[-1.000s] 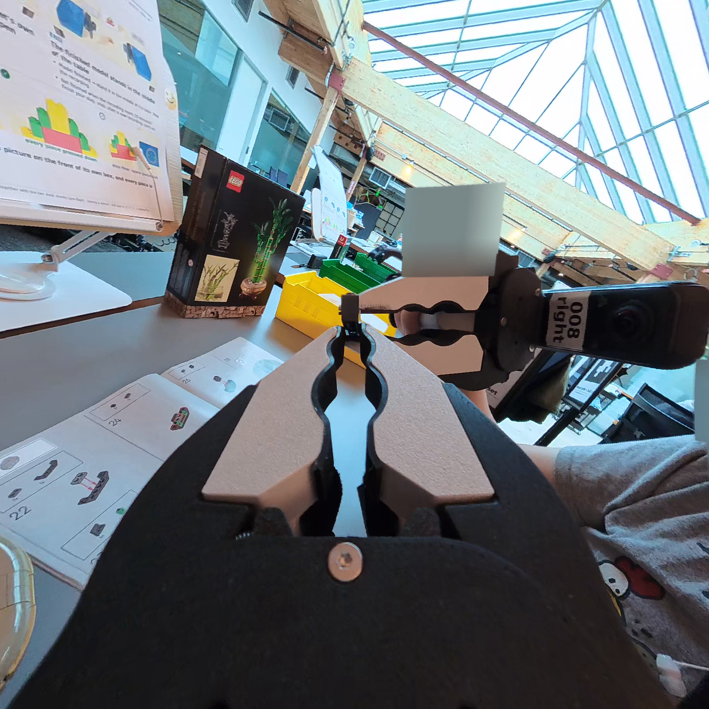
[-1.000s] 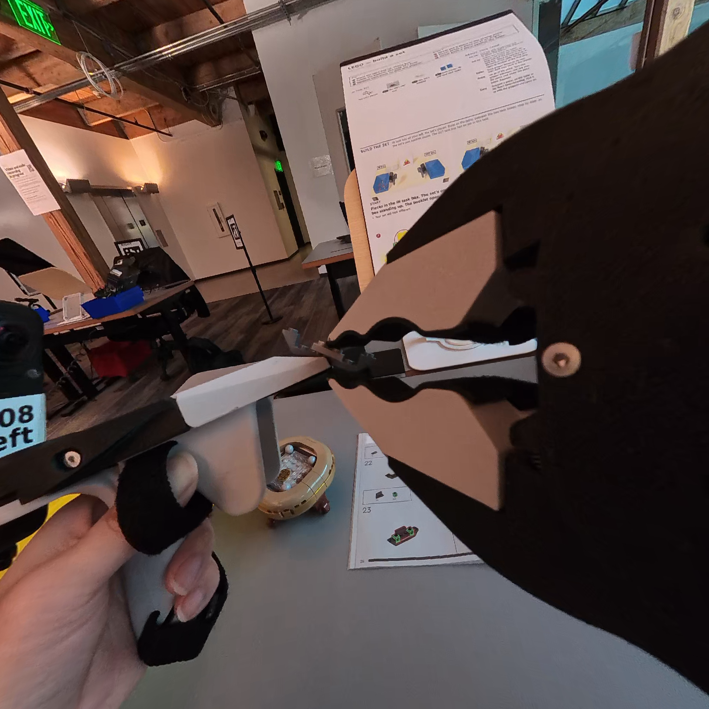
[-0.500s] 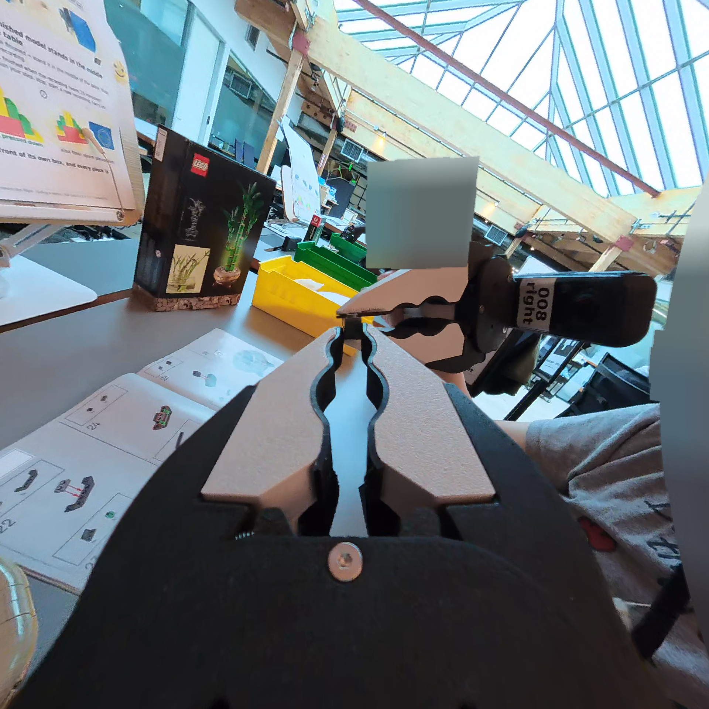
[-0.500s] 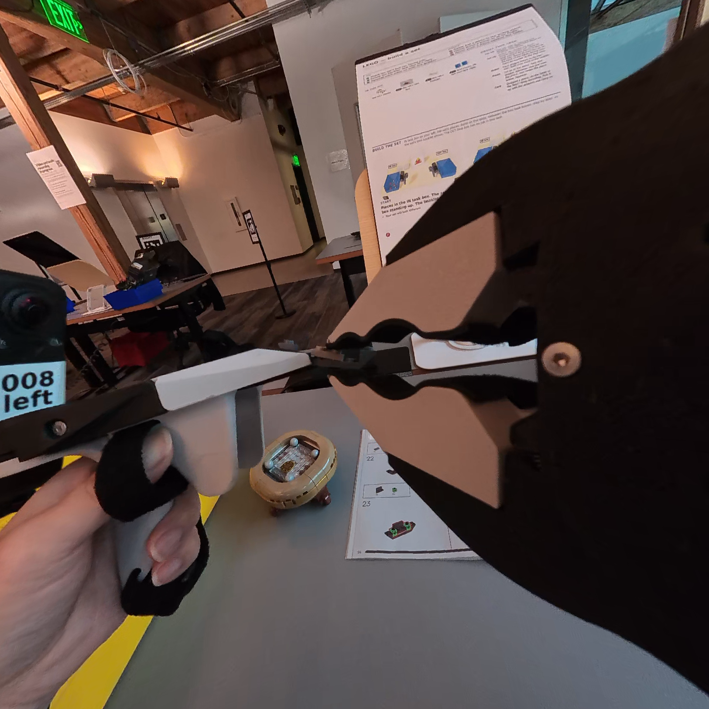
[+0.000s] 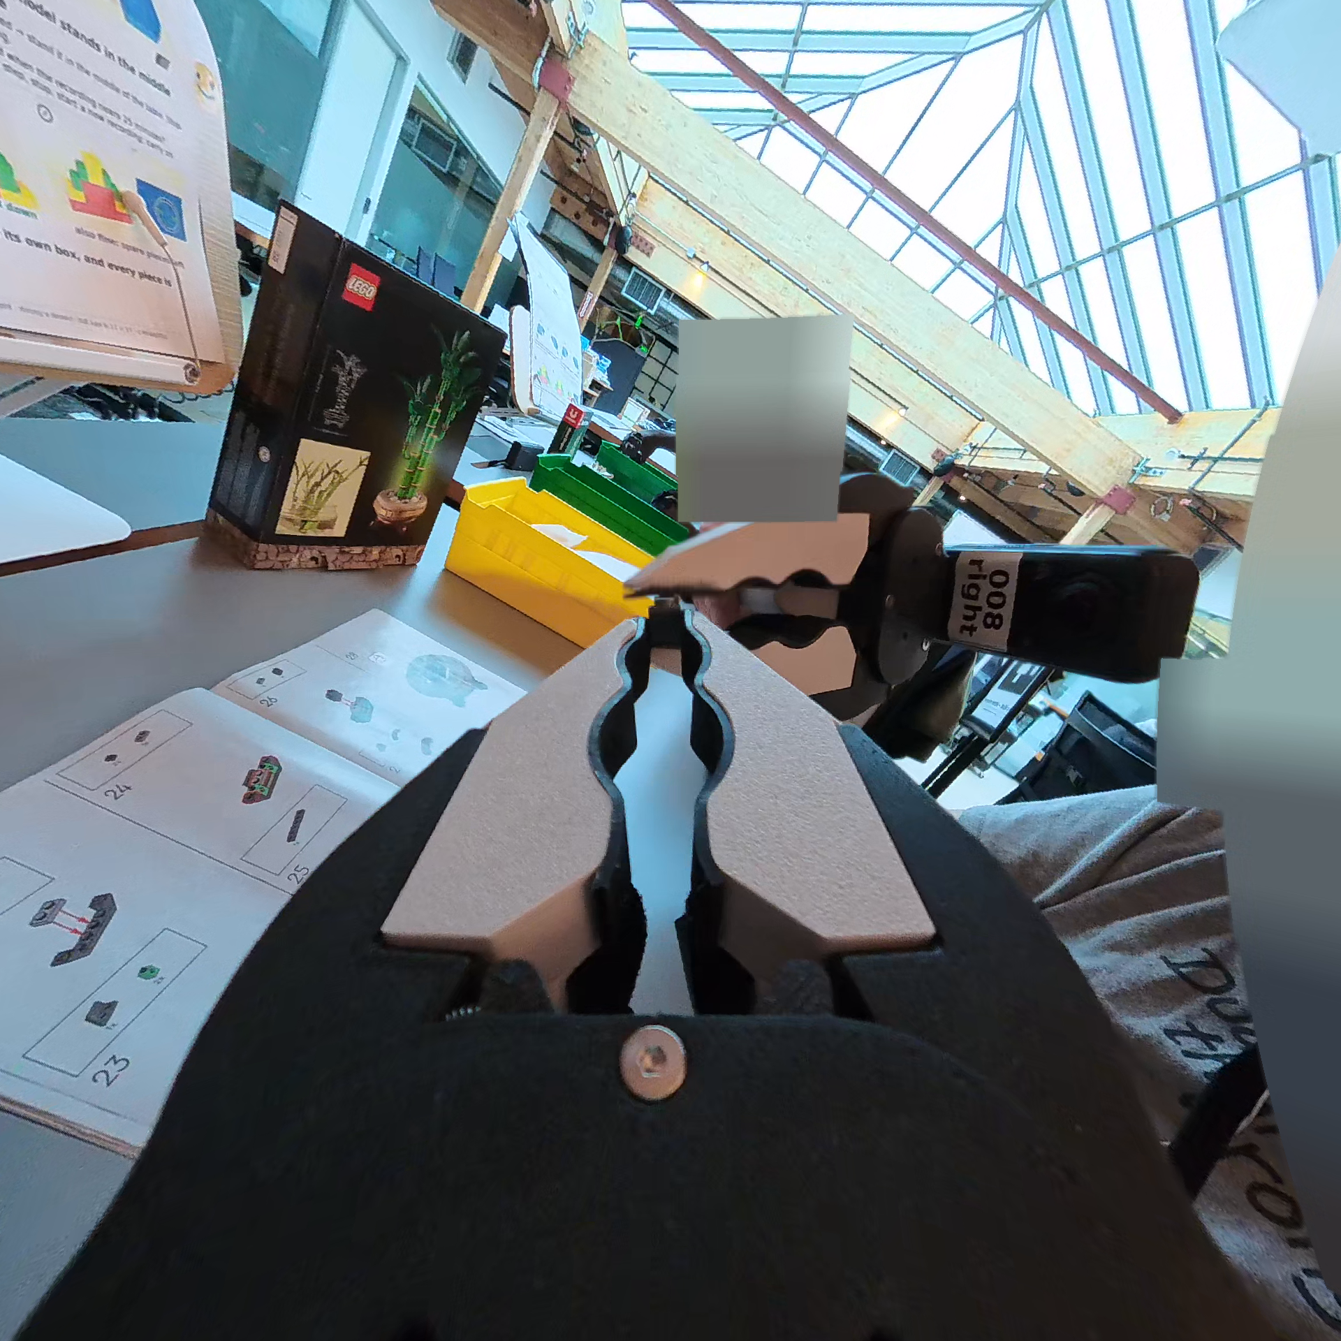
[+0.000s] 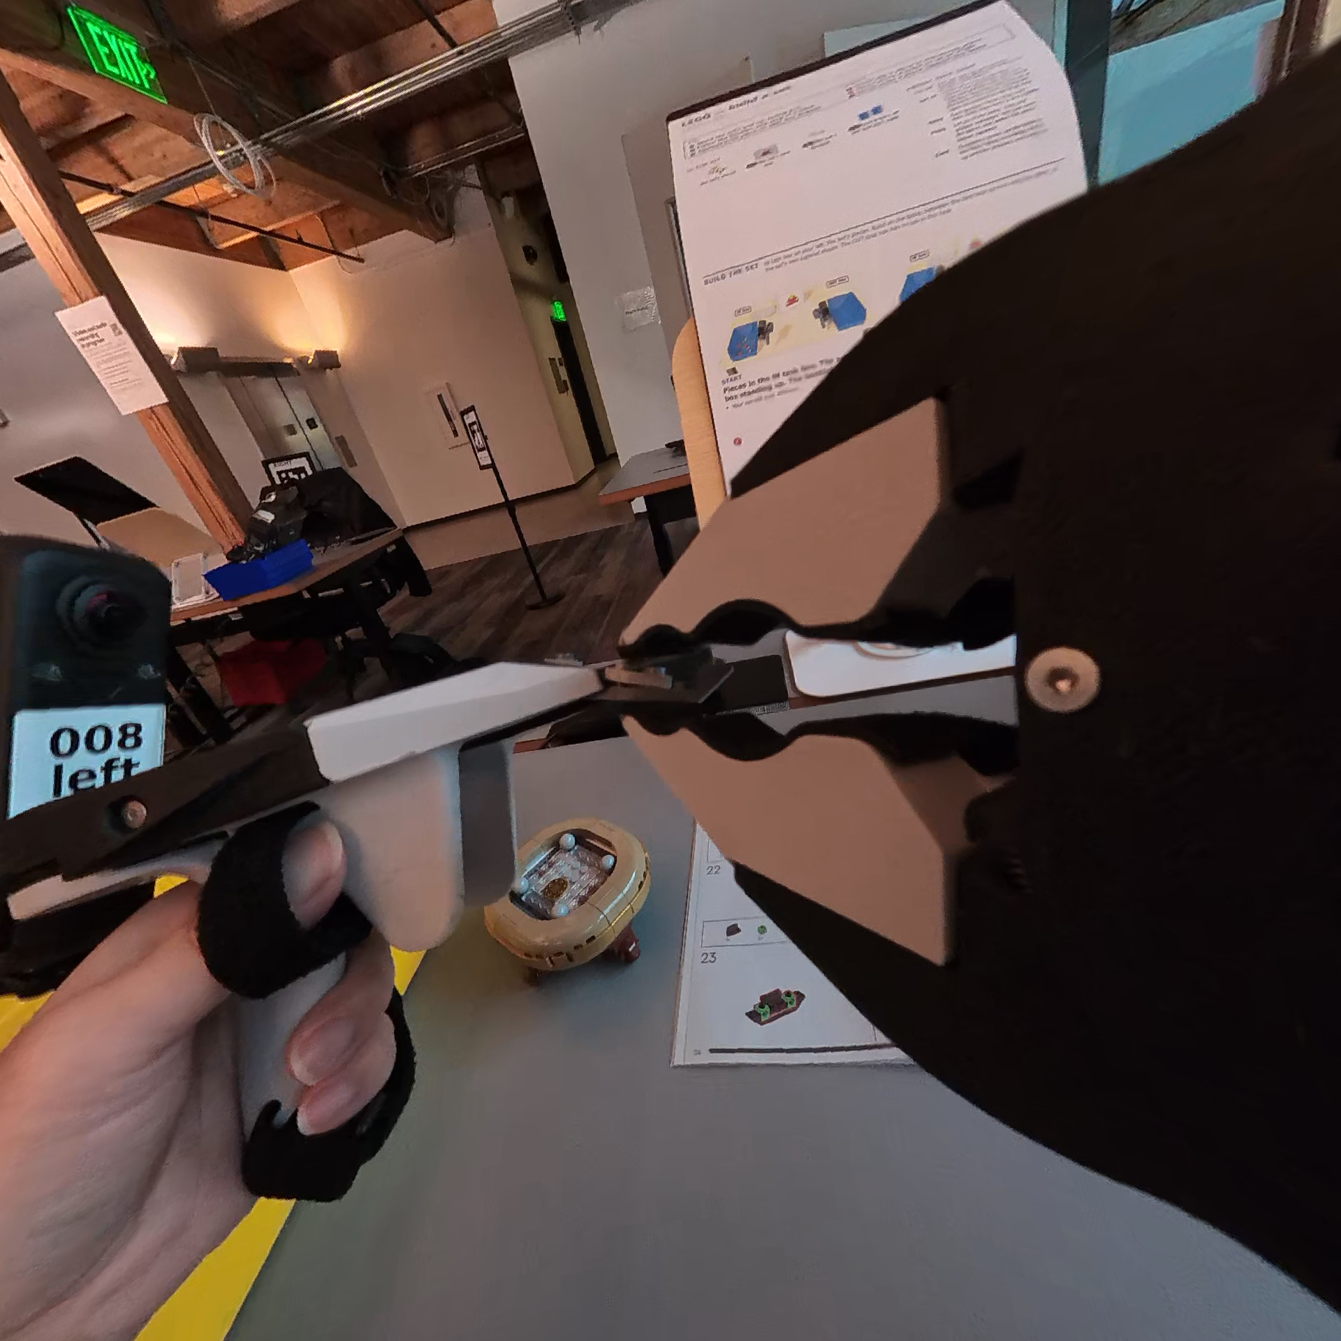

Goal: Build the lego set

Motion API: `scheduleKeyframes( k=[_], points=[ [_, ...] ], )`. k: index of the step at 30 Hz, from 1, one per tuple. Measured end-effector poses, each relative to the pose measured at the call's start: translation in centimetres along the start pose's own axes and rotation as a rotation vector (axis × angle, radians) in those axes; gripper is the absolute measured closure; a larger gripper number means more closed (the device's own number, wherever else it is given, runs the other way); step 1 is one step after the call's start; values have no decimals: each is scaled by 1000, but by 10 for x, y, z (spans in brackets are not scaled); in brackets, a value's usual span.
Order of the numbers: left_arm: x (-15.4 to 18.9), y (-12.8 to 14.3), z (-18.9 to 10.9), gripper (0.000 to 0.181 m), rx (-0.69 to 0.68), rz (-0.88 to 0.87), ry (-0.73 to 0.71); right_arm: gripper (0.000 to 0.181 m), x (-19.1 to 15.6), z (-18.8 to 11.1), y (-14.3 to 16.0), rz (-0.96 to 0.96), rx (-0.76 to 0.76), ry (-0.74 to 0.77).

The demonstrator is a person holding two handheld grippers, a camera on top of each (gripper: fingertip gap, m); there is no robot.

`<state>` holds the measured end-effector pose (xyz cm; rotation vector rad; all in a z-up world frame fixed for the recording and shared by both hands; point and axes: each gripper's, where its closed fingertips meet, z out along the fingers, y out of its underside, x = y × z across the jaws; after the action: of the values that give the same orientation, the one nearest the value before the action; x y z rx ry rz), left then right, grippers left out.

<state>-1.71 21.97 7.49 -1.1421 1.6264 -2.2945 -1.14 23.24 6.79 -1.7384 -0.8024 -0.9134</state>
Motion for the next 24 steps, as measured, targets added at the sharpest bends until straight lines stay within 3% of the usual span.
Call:
scheduleKeyframes(
  k=[24],
  points=[
    [1, 4, 4, 175, -20, -21, 8, 176, -2, -3, 1, -2, 22, -22]
  ],
)
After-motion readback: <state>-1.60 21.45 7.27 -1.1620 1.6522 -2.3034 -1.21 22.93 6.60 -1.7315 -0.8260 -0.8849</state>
